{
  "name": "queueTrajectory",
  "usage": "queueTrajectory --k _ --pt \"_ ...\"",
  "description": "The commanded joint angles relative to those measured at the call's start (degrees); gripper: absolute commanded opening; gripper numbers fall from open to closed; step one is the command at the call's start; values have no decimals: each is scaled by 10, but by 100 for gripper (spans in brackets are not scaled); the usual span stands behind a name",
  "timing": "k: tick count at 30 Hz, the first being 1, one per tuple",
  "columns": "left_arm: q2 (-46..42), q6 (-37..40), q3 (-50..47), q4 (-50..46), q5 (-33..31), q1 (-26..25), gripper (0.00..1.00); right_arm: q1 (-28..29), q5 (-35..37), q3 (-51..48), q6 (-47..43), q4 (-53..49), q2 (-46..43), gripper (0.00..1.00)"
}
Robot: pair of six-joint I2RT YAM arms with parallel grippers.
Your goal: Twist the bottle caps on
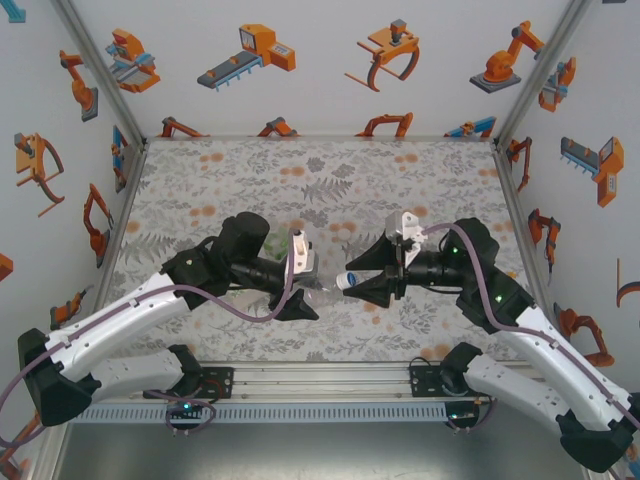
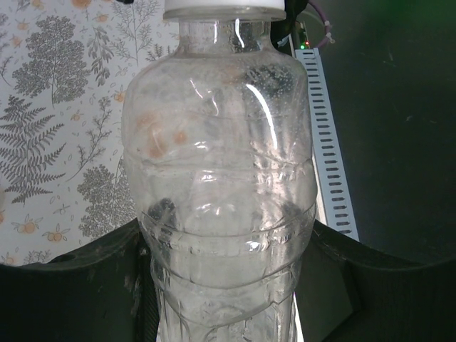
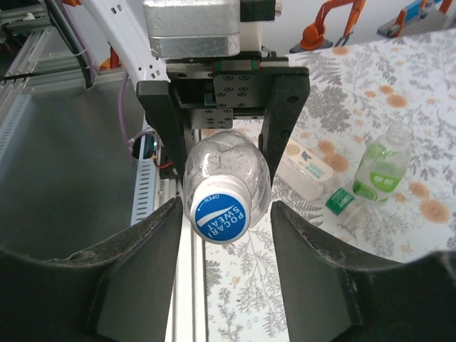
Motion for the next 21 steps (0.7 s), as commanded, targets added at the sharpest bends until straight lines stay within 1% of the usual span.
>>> queueTrajectory --k 1,7,13,21 --pt "-10 -5 19 -4 24 -2 0 -1 -21 5 -20 50 -2 49" --pt "-10 -4 19 -5 22 -2 0 -1 -26 1 -18 57 0 42" --pt "-10 -3 19 -5 20 -2 0 -1 -31 -3 -18 47 0 44" --pt "-11 -1 21 -5 18 -1 0 -1 -32 -7 -16 45 -1 45"
